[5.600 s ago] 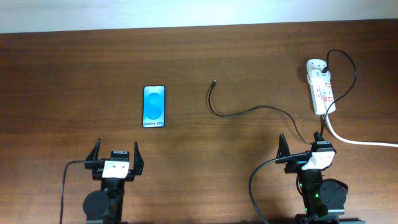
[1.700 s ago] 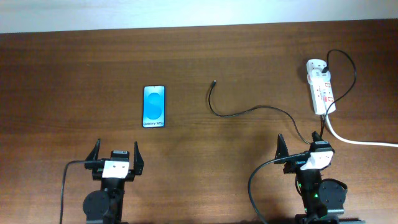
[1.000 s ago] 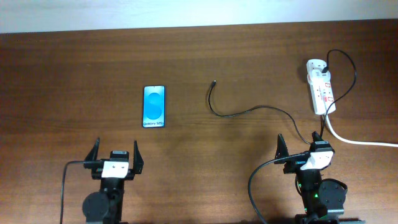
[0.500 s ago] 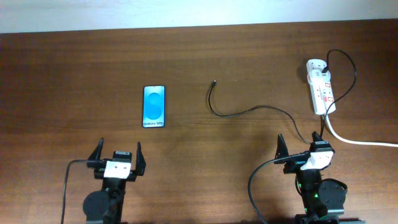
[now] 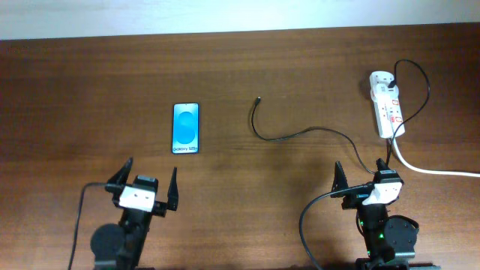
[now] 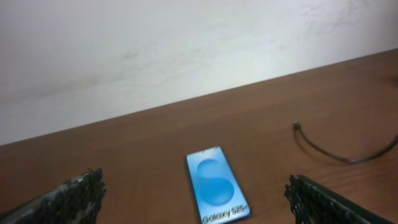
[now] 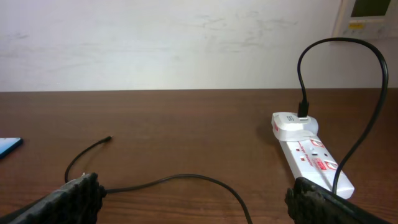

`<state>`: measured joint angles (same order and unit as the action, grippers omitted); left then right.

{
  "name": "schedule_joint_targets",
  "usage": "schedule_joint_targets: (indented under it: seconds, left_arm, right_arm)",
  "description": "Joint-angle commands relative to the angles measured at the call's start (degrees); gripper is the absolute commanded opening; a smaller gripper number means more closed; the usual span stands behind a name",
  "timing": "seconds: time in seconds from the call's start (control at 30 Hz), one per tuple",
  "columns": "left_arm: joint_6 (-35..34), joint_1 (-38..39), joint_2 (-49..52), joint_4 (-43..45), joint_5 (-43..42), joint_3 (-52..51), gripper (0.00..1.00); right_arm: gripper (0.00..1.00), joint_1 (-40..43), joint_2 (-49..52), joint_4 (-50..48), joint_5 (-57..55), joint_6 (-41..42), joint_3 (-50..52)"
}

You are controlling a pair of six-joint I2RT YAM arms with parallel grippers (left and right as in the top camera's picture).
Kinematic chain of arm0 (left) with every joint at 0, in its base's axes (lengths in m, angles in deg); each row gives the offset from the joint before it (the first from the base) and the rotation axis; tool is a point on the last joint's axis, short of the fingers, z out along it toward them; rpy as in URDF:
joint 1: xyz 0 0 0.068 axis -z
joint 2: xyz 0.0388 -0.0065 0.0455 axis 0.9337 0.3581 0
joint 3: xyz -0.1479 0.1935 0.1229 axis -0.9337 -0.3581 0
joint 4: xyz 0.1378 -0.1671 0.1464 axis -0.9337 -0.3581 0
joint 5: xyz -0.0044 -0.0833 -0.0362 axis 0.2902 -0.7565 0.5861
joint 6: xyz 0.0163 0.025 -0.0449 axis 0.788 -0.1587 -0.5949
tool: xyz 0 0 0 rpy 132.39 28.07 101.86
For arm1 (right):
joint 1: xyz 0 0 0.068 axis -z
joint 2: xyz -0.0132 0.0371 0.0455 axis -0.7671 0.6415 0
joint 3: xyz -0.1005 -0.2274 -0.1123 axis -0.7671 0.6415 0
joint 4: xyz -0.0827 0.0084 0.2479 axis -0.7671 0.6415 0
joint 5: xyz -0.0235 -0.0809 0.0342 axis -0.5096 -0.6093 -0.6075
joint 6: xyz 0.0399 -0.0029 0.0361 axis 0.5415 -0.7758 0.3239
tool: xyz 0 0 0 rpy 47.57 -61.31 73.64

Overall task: Plug charger to phone and switch on socket
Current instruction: 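Move the left gripper over the Galaxy phone and lower onto it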

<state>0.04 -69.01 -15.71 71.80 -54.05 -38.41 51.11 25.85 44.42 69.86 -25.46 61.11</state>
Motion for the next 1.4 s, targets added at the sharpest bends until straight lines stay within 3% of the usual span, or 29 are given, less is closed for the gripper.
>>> schedule_joint_targets:
  seconds: [0.0,0.27,0.67,0.9,1.17,1.37]
  left_arm:
    - [-1.1,-0.2,9.0,0.1,-4.0,7.9,0.99]
    - [-1.1,-0.2,28.4,-6.9,-9.9,25.4,0.99]
    - [-1.1,0.7,62.1,-36.3,-11.8,66.3,0.99]
    - [2.4,5.2,80.7,-49.8,-6.2,88.2,0.99]
    - [2.3,7.3,91.4,-52.8,-5.5,92.6,0.99]
    - [2.1,7.3,92.6,-54.3,-6.5,92.5,0.99]
  right_arm:
    - [0.98,-0.6,-0.5,0.3,-0.1,-0.5,0.3]
    - [0.98,-0.6,-0.5,0.3,-0.1,-0.5,0.3]
    - [0.99,-0.6,-0.5,0.3,-0.1,-0.5,0.3]
    - [0.98,-0.6,-0.5,0.3,-0.1,-0.5,0.3]
    - [0.98,-0.6,-0.5,0.3,-0.1,-0.5,0.3]
    - [0.98,-0.6,-0.5,0.3,-0.1,-0.5,0.3]
